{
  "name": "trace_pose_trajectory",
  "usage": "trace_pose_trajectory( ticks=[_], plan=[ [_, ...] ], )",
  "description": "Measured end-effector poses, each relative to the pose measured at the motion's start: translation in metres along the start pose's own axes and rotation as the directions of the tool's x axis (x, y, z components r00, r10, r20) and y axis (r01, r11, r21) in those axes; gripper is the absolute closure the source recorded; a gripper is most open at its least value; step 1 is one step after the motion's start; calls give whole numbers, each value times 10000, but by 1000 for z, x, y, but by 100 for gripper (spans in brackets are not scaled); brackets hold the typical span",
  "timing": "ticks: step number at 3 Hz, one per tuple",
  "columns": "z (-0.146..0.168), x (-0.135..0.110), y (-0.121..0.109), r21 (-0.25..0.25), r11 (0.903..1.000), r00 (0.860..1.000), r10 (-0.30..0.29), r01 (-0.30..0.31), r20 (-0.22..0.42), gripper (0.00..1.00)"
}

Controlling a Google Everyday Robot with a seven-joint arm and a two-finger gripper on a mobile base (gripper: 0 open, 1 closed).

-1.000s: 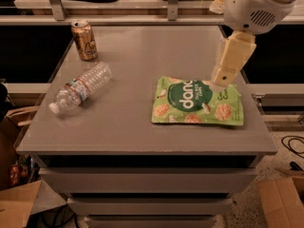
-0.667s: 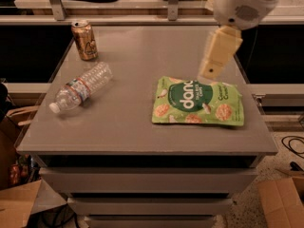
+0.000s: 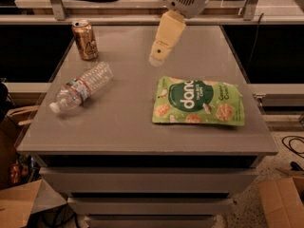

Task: Pick water bottle

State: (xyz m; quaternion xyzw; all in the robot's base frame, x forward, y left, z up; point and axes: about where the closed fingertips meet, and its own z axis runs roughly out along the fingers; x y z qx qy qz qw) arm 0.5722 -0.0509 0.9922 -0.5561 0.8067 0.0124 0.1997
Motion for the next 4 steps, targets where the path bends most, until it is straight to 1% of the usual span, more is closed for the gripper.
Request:
trace_pose_trajectory(
  ticks=[1, 2, 3, 4],
  plan=[
    [30, -39, 10, -466, 9933, 9933, 1036, -1060, -506, 0],
    [33, -48, 12, -441, 9820, 9823, 1819, -1839, -450, 0],
    [33, -48, 12, -432, 9818, 9821, 1832, -1850, -441, 0],
    [39, -51, 13, -444, 9622, 9618, 2656, -2688, -660, 0]
  ],
)
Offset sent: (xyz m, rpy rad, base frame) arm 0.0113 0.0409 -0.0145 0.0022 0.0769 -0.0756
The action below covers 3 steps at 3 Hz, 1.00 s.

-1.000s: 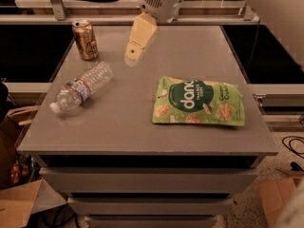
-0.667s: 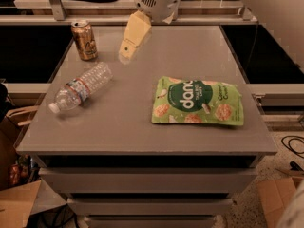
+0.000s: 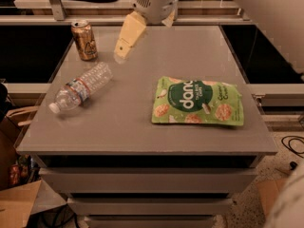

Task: Pick water bottle

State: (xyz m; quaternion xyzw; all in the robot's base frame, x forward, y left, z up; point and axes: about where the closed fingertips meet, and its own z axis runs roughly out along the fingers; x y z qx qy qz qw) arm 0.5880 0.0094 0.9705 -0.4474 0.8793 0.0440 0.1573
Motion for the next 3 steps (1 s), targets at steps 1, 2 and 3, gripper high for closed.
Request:
trace_pose_trajectory(
  ticks=[1, 2, 3],
  plan=[
    [24, -15, 16, -616, 9850, 9857, 1577, -1613, -596, 0],
    [39, -33, 33, -1007, 9464, 9485, 2955, -3070, -1142, 0],
    [48, -50, 46, -1187, 8912, 8952, 4197, -4378, -1499, 0]
  ],
)
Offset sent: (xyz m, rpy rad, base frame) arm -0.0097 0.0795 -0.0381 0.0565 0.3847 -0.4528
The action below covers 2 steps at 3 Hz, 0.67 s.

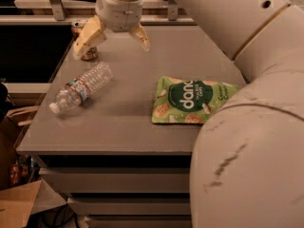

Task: Pick water bottle

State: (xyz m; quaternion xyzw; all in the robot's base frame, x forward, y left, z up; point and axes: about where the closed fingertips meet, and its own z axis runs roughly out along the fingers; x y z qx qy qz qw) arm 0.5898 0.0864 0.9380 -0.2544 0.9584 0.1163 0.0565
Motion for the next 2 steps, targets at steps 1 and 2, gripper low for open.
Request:
trace_pose_trajectory(
  ticks=[1, 2],
  plan=[
    [3, -9, 12, -309, 9932, 9936, 1121, -1124, -121, 0],
    [12, -21, 25, -373, 9709, 9706, 2344, -2366, -555, 0]
  ],
)
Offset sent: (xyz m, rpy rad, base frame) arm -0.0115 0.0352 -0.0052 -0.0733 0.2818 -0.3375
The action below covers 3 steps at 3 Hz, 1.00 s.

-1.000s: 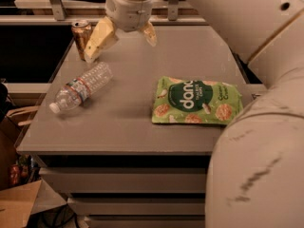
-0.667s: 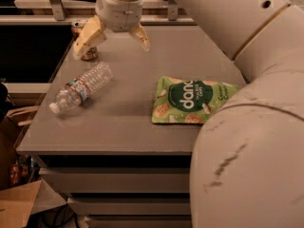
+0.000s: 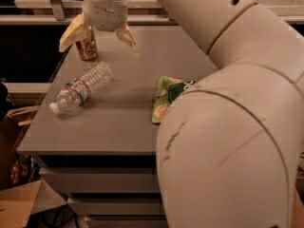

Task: Pick water bottle

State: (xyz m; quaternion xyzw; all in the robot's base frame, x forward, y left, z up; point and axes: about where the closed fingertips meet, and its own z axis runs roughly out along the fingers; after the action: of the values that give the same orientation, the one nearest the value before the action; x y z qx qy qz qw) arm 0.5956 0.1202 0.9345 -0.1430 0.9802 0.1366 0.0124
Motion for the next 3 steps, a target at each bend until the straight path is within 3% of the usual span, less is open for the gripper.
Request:
trace_pose_trajectory(
  ticks=[1, 3],
  plan=[
    [16, -10, 22, -80, 9973, 9967, 727, -730, -369, 0],
    [54, -14, 52, -234, 9931, 9885, 1117, -1146, -1018, 0]
  ],
)
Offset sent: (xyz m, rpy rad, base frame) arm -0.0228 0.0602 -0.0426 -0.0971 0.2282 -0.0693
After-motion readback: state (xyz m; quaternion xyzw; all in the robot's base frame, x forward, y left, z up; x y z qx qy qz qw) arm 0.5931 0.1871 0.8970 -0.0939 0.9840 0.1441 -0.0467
